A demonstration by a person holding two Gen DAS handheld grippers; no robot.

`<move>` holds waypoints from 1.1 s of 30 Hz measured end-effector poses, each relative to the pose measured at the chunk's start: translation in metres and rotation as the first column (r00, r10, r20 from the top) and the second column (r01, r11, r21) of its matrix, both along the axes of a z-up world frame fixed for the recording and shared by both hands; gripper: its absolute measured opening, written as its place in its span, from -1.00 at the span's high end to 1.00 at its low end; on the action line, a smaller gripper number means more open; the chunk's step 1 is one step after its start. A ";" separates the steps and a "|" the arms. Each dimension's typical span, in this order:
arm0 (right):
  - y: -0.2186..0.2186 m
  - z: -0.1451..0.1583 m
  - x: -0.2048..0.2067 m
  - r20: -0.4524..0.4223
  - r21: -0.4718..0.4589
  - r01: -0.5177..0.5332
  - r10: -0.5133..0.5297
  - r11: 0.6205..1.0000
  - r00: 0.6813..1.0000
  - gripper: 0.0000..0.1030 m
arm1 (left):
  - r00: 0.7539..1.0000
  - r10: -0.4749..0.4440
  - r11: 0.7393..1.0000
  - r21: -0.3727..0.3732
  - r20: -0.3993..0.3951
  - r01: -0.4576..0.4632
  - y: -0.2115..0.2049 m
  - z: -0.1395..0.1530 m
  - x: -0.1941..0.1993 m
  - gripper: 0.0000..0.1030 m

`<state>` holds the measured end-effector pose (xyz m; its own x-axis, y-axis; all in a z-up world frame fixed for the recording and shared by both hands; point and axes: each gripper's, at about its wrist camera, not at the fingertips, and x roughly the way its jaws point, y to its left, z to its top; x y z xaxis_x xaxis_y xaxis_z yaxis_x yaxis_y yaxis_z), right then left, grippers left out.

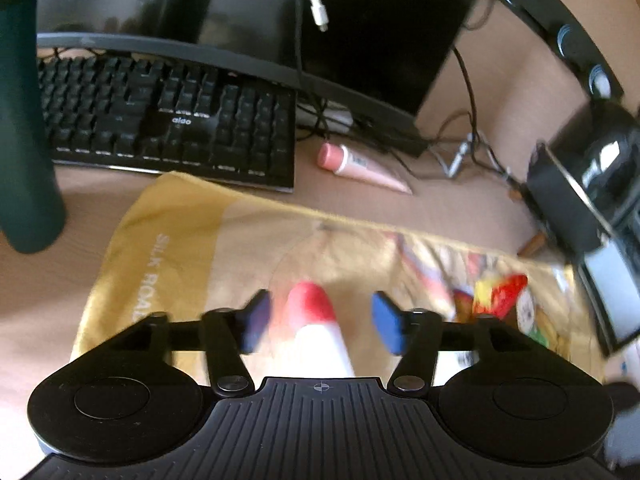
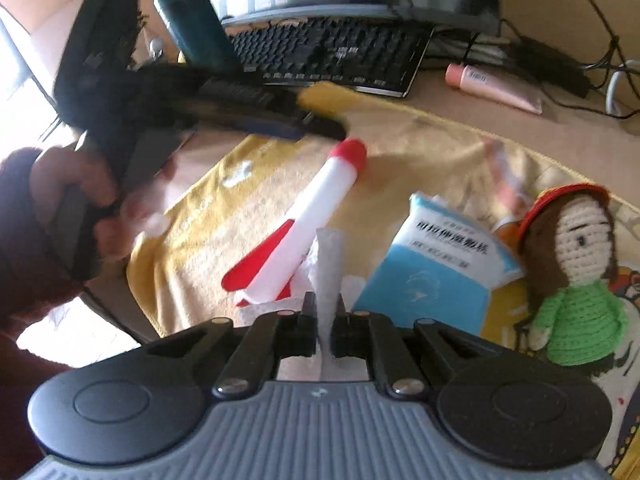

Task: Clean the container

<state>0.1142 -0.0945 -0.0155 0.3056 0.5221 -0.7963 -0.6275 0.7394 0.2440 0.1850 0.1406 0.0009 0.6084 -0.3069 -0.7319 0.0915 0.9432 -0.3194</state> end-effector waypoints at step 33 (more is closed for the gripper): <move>-0.036 0.056 0.014 0.031 0.386 -0.028 0.018 0.922 0.999 0.83 | 0.939 0.037 0.617 -0.731 -0.343 -0.292 0.040 -0.037 -0.046 0.01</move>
